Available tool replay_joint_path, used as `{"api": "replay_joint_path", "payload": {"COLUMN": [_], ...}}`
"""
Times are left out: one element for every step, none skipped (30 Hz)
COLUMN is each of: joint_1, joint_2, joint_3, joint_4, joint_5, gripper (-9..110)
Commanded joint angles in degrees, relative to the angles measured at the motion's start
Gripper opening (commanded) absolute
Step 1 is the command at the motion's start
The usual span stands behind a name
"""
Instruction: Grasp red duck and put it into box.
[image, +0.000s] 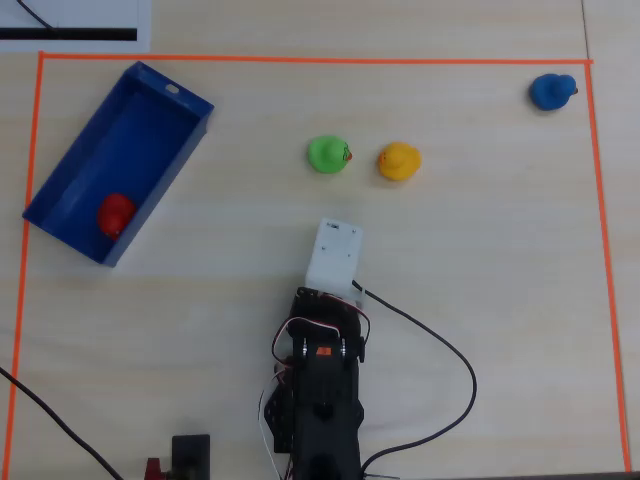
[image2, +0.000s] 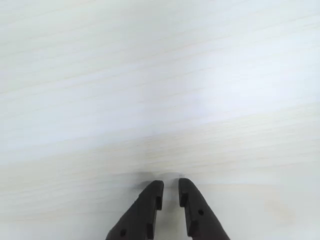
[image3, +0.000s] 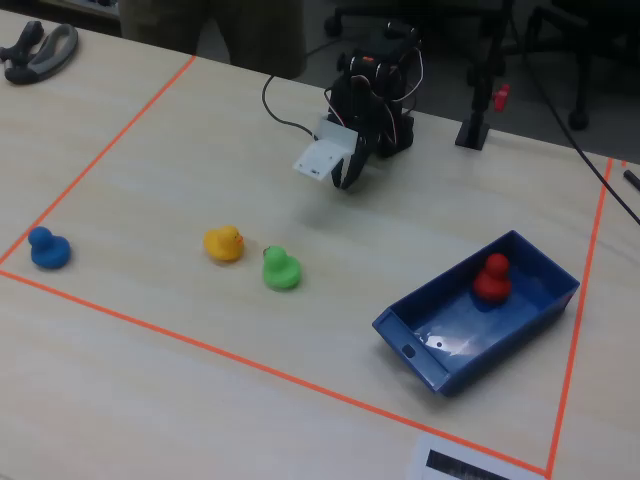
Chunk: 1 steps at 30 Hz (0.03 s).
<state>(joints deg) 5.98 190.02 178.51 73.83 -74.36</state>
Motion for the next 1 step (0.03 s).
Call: {"api": "replay_joint_path", "payload": {"joint_1": [0.4], "joint_2": [-0.4], "joint_3": [-0.3], "joint_4": [1.2], "joint_5": [0.3], "gripper": [0]}}
